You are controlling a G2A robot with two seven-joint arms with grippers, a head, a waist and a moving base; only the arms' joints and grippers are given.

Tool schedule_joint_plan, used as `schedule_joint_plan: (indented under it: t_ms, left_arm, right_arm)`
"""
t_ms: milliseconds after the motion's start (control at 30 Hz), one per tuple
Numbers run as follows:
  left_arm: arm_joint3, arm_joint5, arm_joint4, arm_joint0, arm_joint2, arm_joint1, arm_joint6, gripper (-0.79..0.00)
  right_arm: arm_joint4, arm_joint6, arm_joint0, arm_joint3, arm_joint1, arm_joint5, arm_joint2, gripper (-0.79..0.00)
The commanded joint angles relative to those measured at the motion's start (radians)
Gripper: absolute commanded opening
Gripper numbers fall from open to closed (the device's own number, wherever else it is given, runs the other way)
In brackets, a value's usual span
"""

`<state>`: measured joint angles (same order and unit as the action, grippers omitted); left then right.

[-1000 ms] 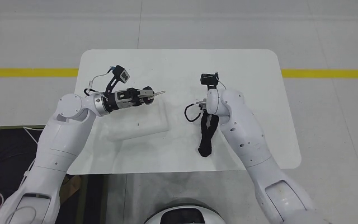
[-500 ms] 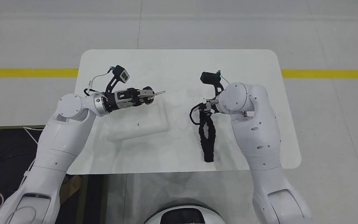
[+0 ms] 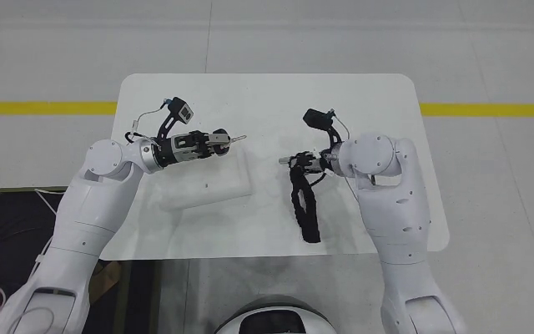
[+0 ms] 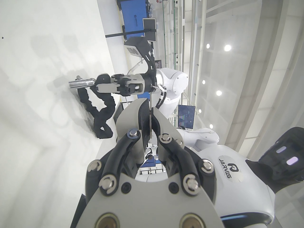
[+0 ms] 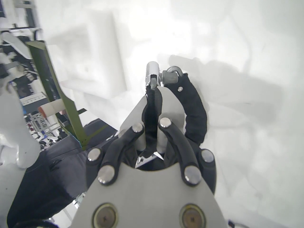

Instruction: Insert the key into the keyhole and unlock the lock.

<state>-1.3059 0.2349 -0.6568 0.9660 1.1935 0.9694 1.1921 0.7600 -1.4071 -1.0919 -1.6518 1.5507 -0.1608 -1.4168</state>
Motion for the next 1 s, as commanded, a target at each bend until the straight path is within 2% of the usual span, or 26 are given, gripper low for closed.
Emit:
schedule_joint_plan:
  t_ms: [0, 100, 200, 267, 433, 500, 833, 900, 967]
  left_arm:
    - [0.0, 0.0, 0.0, 0.0, 0.0, 0.0, 0.0, -0.785]
    - [0.0, 0.0, 0.0, 0.0, 0.0, 0.0, 0.0, -0.785]
    - [0.0, 0.0, 0.0, 0.0, 0.0, 0.0, 0.0, -0.785]
    - [0.0, 0.0, 0.0, 0.0, 0.0, 0.0, 0.0, -0.785]
    - [0.0, 0.0, 0.0, 0.0, 0.0, 0.0, 0.0, -0.785]
    - [0.0, 0.0, 0.0, 0.0, 0.0, 0.0, 0.0, -0.785]
    - [0.0, 0.0, 0.0, 0.0, 0.0, 0.0, 0.0, -0.785]
    - [-0.099, 0.005, -0.032, 0.083, 0.026, -0.001, -0.016, -0.785]
    - [-0.155, -0.014, -0.075, 0.116, 0.067, -0.003, -0.008, -0.785]
  right_arm:
    - [-0.296, 0.063, -0.035, -0.003, -0.002, 0.094, -0.076, -0.785]
    - [-0.581, 0.038, -0.032, 0.083, -0.01, 0.223, -0.154, -0.785]
    - [-0.789, -0.05, 0.001, 0.195, -0.023, 0.313, -0.191, -0.785]
    - [-0.9, -0.121, 0.033, 0.274, -0.031, 0.343, -0.195, -0.785]
    - [-1.108, -0.129, 0.102, 0.404, -0.063, 0.364, -0.124, -0.785]
    - [-1.13, -0.129, 0.12, 0.428, -0.079, 0.374, -0.107, -0.785]
    - [-1.13, -0.129, 0.12, 0.428, -0.079, 0.374, -0.107, -0.785]
    - [-1.114, -0.053, 0.016, 0.32, -0.085, 0.401, -0.119, -0.785]
    - [-1.079, 0.001, -0.018, 0.249, -0.093, 0.394, -0.126, -0.785]
